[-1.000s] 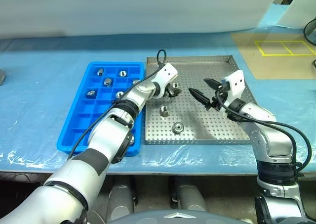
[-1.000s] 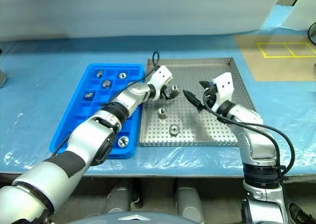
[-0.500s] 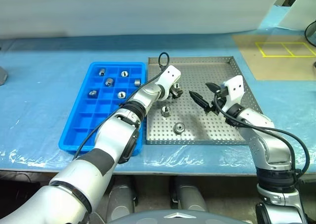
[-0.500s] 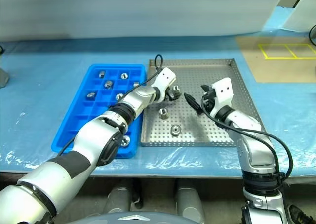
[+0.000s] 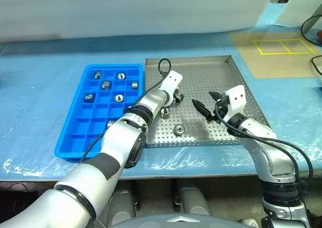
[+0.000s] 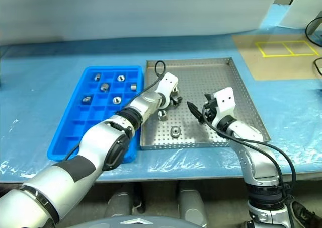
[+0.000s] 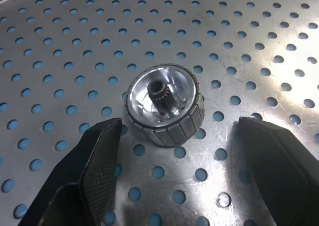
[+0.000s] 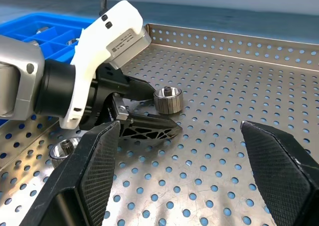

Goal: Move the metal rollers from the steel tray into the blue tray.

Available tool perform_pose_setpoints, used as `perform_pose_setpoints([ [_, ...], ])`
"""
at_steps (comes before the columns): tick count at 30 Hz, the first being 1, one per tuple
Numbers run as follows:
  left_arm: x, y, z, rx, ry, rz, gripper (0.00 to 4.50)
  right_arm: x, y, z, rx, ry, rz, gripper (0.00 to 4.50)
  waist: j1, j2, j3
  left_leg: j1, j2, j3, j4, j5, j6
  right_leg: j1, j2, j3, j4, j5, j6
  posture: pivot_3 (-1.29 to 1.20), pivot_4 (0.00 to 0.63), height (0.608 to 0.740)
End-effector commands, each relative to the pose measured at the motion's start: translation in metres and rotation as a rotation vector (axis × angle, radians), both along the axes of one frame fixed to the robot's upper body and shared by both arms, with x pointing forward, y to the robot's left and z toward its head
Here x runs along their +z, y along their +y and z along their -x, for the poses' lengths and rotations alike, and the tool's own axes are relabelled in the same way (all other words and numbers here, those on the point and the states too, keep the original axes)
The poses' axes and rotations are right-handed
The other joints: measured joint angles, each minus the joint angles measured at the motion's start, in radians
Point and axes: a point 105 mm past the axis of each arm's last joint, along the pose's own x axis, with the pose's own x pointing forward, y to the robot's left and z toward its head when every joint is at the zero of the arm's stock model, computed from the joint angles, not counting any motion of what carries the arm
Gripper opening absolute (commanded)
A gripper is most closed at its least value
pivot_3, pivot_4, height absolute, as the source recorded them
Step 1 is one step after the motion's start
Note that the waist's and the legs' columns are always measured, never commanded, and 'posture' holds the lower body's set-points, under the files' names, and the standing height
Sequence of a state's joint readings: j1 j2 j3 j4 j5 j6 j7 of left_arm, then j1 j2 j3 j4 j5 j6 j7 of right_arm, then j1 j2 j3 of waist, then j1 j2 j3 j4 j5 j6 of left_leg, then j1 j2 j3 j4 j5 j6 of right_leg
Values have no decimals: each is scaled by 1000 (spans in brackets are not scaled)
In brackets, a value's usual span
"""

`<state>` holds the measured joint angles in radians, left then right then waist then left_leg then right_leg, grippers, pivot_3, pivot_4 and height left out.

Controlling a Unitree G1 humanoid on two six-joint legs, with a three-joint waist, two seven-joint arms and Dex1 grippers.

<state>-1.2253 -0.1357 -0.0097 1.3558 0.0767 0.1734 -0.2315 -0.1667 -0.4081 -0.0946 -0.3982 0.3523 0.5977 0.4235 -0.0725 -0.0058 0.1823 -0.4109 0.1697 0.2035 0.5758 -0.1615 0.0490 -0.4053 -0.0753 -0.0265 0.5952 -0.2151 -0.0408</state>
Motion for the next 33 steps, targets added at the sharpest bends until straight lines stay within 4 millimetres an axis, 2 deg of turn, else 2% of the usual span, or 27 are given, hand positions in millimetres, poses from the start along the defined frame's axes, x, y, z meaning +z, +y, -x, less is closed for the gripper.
perform_pose_setpoints([
  [1,-7,8,-2,57,5,-27,3997,10,2,5,2,-41,11,4002,-3,0,0,0,0,0,0,0,0,1,0,0,-2,1,1,-576,150,740],
  [9,-14,19,-3,134,22,-19,3997,7,4,7,-1,-33,3,4002,-29,0,0,0,-2,0,1,-2,4,5,-1,0,-8,2,3,-578,150,740],
  [12,-11,16,-3,121,17,6,3379,7,5,7,0,-30,5,4043,-36,0,0,0,-2,0,1,-2,3,5,-1,0,-9,2,4,-575,150,740],
  [16,-11,15,-3,109,5,-23,2067,5,6,6,4,-24,5,4043,-51,0,0,-1,-2,0,1,-3,4,5,-1,0,-10,2,4,-573,150,740],
  [21,-10,13,-3,100,10,-11,2067,3,9,6,10,-20,4,4043,-52,0,0,-1,-2,-1,1,-3,4,4,-1,-1,-11,2,4,-567,150,740],
  [24,-11,17,-4,113,13,-15,1723,3,9,5,8,-20,8,4043,-52,0,0,-2,-2,-1,1,-3,4,4,-1,-1,-12,2,4,-564,150,740],
  [29,-9,15,-3,77,20,26,1720,1,12,5,27,-14,0,4043,-53,1,0,-2,-2,-1,0,-3,5,4,-1,-1,-12,2,4,-554,150,740],
  [33,-6,26,-8,96,-10,0,1720,1,14,3,28,-14,0,4043,-53,0,0,-2,-2,-1,0,-3,5,4,-1,-1,-13,2,4,-543,150,740],
])
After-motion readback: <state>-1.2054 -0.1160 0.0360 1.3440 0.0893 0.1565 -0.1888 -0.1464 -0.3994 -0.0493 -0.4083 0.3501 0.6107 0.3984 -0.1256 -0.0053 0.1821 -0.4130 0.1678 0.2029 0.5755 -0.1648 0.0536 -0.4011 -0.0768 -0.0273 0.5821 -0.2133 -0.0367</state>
